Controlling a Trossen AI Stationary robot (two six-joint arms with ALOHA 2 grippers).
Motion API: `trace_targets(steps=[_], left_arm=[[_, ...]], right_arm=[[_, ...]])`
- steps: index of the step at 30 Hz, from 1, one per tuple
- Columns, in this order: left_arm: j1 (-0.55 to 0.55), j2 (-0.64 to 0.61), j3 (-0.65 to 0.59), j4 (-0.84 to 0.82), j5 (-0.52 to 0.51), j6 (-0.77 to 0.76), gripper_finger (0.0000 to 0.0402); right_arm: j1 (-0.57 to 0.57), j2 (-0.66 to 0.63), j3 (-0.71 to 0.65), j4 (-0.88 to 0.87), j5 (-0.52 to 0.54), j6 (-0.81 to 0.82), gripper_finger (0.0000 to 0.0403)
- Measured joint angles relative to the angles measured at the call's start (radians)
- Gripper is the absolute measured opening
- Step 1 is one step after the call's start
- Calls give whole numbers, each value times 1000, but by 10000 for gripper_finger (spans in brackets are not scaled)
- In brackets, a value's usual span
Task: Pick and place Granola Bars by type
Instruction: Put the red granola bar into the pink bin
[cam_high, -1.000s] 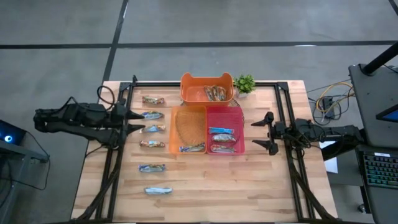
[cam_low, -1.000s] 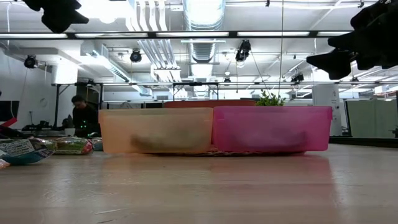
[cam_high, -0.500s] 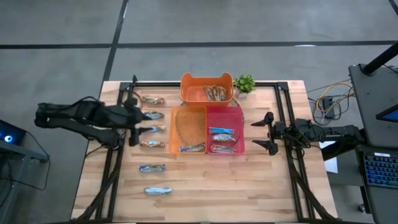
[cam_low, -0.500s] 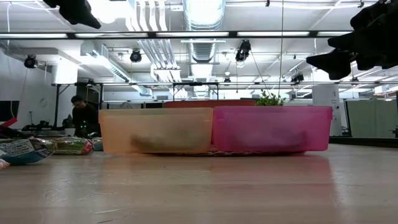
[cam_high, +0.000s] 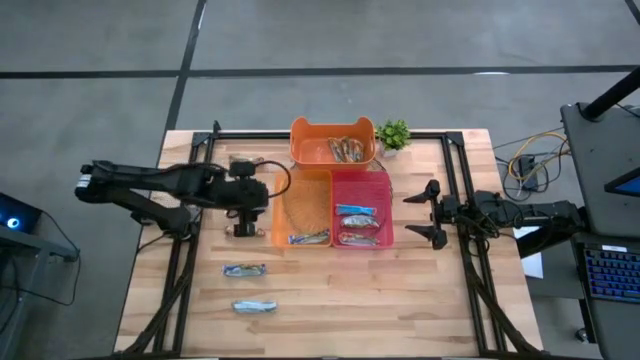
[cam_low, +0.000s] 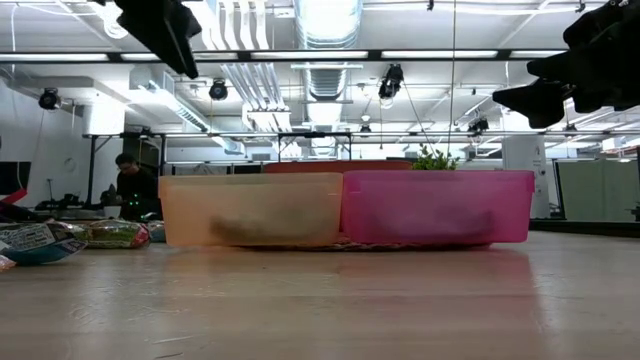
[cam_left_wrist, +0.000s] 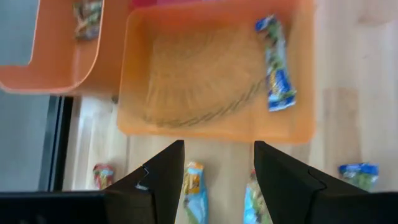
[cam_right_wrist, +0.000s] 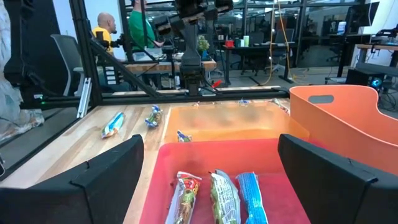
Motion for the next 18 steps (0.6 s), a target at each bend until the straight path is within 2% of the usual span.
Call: trace_targets(steps=[9, 18], left_arm=[[59, 113, 11, -44, -4, 38, 175], [112, 185, 0, -51, 2, 154, 175]], right_arm=[[0, 0, 0, 0, 0, 1, 359], [0, 0, 0, 0, 0, 1, 359]])
